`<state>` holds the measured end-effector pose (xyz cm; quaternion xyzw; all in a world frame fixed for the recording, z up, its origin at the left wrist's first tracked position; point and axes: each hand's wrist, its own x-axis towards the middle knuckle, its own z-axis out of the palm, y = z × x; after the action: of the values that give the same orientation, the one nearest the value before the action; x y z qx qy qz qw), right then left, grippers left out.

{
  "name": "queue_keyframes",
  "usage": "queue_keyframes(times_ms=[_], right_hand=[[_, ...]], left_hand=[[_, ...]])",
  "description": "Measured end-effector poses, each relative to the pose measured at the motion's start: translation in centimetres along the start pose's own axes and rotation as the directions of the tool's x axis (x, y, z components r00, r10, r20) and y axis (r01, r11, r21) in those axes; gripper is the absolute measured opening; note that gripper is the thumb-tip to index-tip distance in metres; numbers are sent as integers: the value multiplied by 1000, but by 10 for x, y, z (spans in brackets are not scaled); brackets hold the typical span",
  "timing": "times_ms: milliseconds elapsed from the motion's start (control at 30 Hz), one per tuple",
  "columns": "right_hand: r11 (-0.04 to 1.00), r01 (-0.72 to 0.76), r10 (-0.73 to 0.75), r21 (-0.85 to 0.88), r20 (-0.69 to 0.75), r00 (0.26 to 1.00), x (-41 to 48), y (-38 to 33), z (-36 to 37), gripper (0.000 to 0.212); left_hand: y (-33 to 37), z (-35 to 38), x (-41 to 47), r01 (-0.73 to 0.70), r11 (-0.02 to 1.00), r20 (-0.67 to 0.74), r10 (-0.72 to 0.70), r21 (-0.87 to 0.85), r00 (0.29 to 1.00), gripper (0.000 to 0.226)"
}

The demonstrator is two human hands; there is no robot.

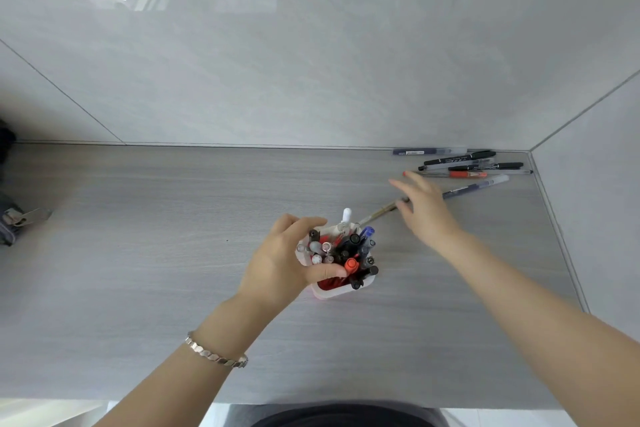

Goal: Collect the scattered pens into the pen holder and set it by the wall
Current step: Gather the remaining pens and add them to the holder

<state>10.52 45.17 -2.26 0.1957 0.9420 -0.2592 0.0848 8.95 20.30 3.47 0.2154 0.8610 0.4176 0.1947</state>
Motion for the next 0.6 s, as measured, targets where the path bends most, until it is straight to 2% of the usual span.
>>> queue_keyframes(times_ms=[67,100,200,300,400,467,533,600], right_hand=[[997,47,-38,-65,126,991,6,5,11,40],[995,71,-61,-69,130,990,5,5,13,37],[992,127,-127,-22,-9,992,-1,4,17,22],[985,170,-170,-15,-21,985,-13,6,17,16],[977,98,-88,191,-64,994,-35,3,3,11],[946,66,-33,316,-107,994,-55,3,-13,16],[912,34,10,410,-104,994,-77,3,-37,34],[908,2,21,418,-50,999,-99,-1,-66,44]], left_hand=[[-1,1,-3,-7,1000,5,7,-30,1000,82],[0,1,-6,-20,998,1,20,-52,1000,81],[6,2,-14,-133,990,-4,133,-37,991,87],[11,13,-14,-318,920,-4,327,229,945,91],[16,19,-7,-341,844,-61,400,414,915,83],[18,20,-2,-335,814,-78,418,475,905,73],[18,20,1,-352,784,-74,448,512,891,64],[18,19,3,-359,784,-51,443,506,895,57]])
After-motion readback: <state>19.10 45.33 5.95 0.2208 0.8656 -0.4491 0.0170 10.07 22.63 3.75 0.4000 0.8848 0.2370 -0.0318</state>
